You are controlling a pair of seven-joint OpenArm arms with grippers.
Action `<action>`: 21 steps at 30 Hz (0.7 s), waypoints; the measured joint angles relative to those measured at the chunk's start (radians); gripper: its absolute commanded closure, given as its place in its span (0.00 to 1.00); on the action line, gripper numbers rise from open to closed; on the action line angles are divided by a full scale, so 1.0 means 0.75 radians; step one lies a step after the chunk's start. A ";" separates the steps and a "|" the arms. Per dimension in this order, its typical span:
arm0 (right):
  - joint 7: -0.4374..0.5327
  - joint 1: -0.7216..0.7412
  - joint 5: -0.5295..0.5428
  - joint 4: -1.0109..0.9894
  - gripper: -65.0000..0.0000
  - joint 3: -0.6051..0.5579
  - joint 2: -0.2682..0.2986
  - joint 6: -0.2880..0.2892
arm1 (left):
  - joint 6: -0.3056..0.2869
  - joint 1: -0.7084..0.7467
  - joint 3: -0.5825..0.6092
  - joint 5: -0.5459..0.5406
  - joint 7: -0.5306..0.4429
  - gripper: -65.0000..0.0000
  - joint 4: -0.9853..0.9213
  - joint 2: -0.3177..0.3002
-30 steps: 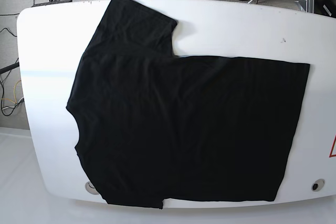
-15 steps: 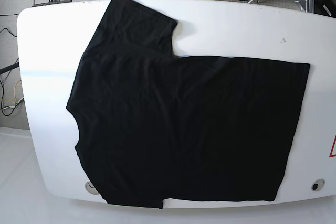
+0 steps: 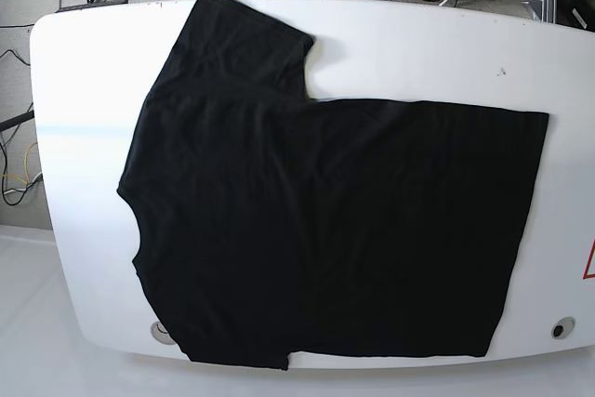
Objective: Fold the T-shirt properly
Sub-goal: 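Lower both grippers toward the shirt's shoulder and hem corners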
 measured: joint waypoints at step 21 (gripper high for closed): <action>0.023 0.043 -0.036 0.113 0.90 0.034 -0.007 -0.025 | -0.005 -0.120 0.004 -0.120 0.119 0.67 0.205 -0.129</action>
